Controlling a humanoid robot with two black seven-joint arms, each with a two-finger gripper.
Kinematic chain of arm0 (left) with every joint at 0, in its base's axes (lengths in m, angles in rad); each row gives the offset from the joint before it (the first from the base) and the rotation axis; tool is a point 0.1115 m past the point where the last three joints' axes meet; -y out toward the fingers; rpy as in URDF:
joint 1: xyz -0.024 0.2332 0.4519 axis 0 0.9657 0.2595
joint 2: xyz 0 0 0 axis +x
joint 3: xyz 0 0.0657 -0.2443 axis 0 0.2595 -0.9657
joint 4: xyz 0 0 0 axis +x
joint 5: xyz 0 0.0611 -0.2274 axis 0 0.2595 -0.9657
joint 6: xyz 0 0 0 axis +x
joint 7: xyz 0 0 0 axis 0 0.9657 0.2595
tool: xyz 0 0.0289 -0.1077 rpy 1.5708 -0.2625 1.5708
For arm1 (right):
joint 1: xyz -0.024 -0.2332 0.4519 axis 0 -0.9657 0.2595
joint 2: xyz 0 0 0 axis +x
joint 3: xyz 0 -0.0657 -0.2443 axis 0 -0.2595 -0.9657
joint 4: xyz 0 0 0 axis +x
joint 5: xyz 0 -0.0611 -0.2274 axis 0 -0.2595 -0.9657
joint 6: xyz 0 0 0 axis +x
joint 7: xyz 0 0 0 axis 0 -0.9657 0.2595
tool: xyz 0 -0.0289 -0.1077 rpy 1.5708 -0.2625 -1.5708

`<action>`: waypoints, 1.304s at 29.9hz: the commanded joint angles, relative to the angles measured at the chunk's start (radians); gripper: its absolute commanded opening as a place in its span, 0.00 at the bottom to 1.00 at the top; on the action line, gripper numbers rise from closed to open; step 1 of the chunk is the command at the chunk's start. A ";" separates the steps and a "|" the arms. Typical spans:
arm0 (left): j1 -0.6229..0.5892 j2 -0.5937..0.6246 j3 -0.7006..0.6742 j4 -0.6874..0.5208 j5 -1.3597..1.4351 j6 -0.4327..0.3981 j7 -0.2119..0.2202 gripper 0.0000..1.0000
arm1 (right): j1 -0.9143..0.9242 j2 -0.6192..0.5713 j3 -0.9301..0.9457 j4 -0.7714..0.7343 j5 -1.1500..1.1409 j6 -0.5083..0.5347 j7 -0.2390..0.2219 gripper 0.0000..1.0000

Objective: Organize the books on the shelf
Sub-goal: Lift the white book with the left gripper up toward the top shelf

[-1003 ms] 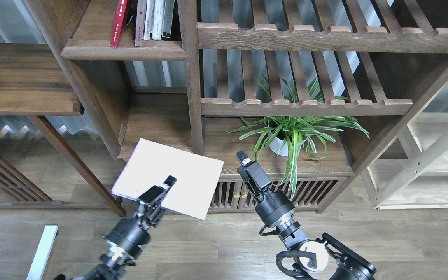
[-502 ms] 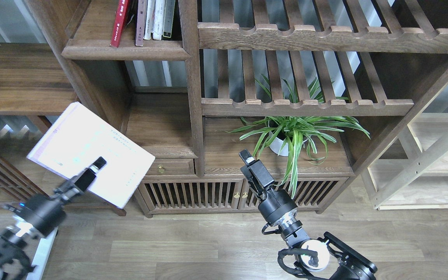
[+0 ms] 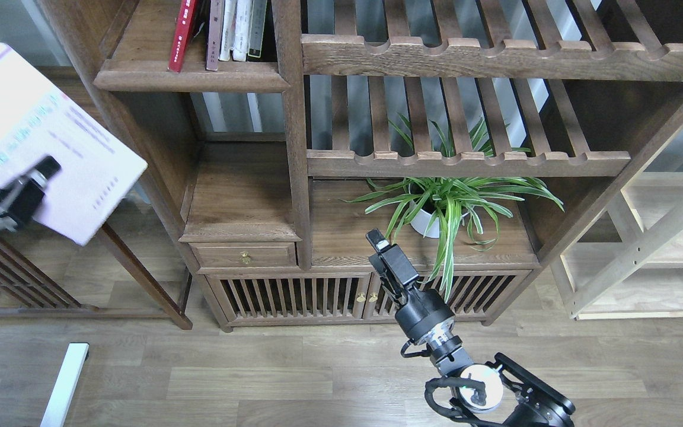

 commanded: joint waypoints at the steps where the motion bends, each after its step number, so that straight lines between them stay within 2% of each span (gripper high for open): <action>1: -0.054 0.006 -0.039 0.000 0.015 0.000 0.000 0.00 | 0.006 0.000 0.001 -0.003 0.004 0.000 0.000 1.00; 11: -0.252 0.103 -0.031 0.053 0.037 0.000 0.000 0.01 | 0.014 0.000 0.001 -0.003 0.004 0.000 0.000 1.00; 18: -0.364 0.178 0.042 0.122 0.037 0.000 0.000 0.01 | 0.014 0.000 0.003 -0.001 0.004 0.000 0.005 1.00; 25: -0.460 0.184 0.099 0.133 0.037 0.000 0.000 0.02 | 0.014 0.000 0.003 -0.001 0.004 0.000 0.005 1.00; 34: -0.565 0.183 0.162 0.223 0.026 0.000 0.000 0.02 | 0.008 0.000 0.012 0.000 0.004 0.000 0.003 1.00; 39: -0.658 0.181 0.255 0.265 0.026 0.000 0.000 0.02 | 0.002 0.000 0.018 0.000 0.005 0.000 0.005 1.00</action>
